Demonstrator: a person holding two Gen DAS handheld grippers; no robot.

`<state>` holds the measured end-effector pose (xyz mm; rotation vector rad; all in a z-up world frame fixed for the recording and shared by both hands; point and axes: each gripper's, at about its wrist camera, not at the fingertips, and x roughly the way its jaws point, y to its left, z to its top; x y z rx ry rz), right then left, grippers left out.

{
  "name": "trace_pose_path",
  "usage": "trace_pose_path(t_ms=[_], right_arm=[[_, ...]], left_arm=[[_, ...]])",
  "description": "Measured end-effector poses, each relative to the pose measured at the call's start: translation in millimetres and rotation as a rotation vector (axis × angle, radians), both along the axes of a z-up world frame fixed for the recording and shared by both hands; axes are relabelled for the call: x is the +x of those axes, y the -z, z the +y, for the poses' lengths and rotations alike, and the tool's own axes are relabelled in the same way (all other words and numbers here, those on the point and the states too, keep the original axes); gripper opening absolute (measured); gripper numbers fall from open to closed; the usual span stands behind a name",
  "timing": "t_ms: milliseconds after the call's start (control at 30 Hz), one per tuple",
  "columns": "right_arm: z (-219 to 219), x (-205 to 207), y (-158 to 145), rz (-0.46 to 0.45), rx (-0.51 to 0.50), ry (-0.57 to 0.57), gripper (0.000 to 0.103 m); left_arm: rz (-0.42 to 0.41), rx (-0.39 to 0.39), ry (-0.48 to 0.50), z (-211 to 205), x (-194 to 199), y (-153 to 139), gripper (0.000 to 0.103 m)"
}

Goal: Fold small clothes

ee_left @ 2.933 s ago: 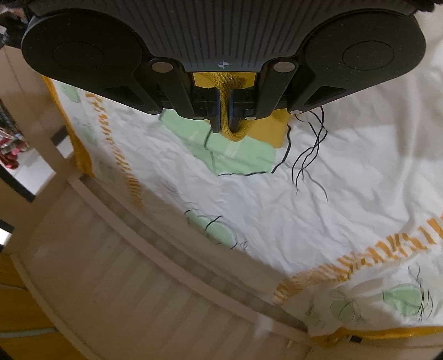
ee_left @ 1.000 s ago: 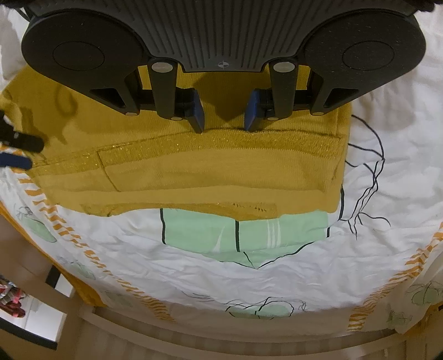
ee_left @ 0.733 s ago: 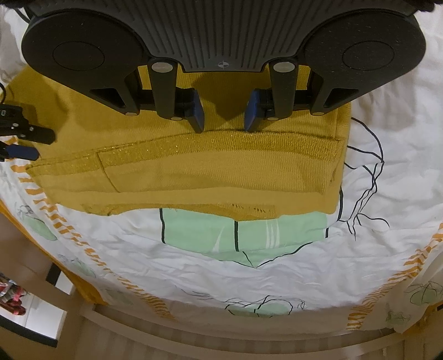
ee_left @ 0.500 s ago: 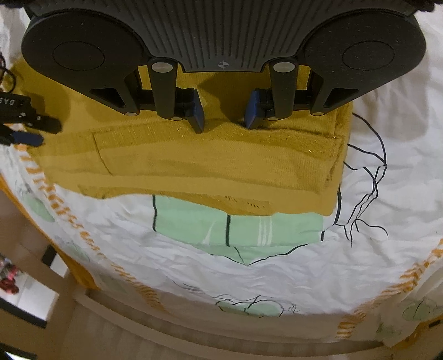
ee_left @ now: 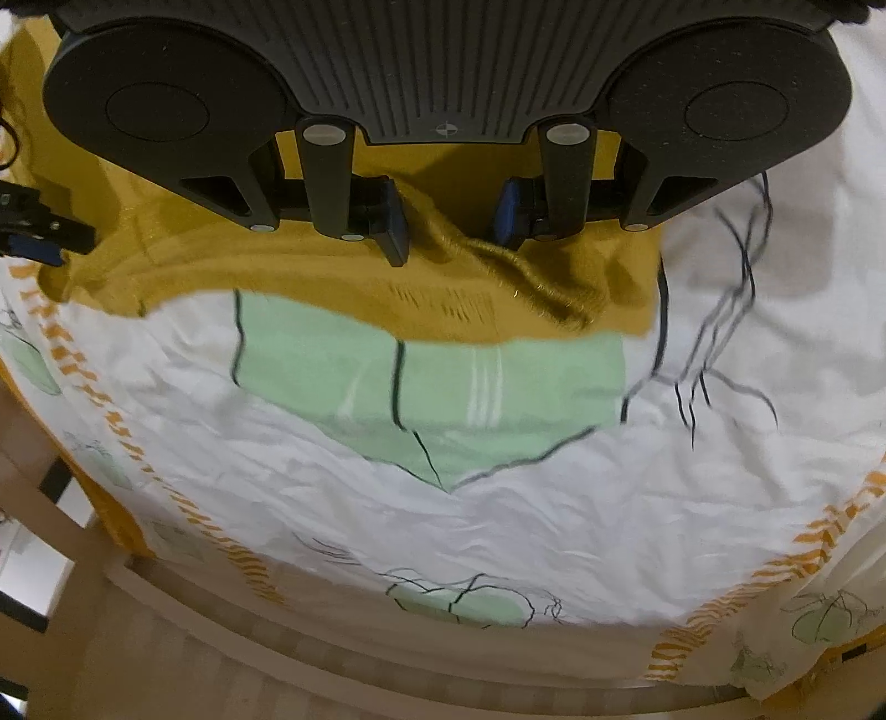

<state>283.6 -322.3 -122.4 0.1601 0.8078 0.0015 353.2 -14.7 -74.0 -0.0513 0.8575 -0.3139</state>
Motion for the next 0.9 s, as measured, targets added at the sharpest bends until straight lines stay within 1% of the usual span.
trace_pose_path(t_ms=[67,200,267,367,433,500,567,700,833,900], right_arm=[[-7.1,7.8,0.5,0.003,0.018,0.036,0.077],[-22.9,14.1,-2.6,0.001,0.077,0.111,0.077],[-30.8,11.0,-6.4,-0.007,0.114,0.142,0.077],[-35.8,3.9,-11.7,-0.012,0.120,0.154,0.077],[-33.5,-2.2,-15.0,-0.001,0.100,0.149,0.077],[-28.7,-11.0,-18.1,0.002,0.089,0.133,0.077],[-19.1,-20.2,-20.2,-0.003,0.061,0.099,0.077],[4.9,-30.3,-19.2,-0.010,-0.002,0.018,0.077],[22.6,-36.7,-17.7,0.008,0.000,-0.029,0.077],[30.0,-39.7,-17.4,0.019,0.001,-0.038,0.077]], left_arm=[[0.000,0.019,-0.020,0.3,10.8,-3.7,0.031],[-0.010,0.031,-0.075,5.8,23.7,-13.7,0.031],[-0.025,0.040,-0.079,7.9,22.4,-20.8,0.031],[-0.036,0.052,-0.080,9.8,16.5,-27.8,0.031],[-0.012,0.066,-0.096,9.8,9.7,-29.0,0.031],[0.023,0.071,-0.082,9.6,-0.9,-27.0,0.031],[0.050,0.087,-0.060,8.9,-13.5,-24.1,0.031],[0.074,0.141,-0.036,7.8,-40.5,-16.0,0.031],[0.098,0.167,-0.056,12.6,-60.7,-10.0,0.032],[0.092,0.161,-0.072,16.0,-68.3,-7.1,0.033]])
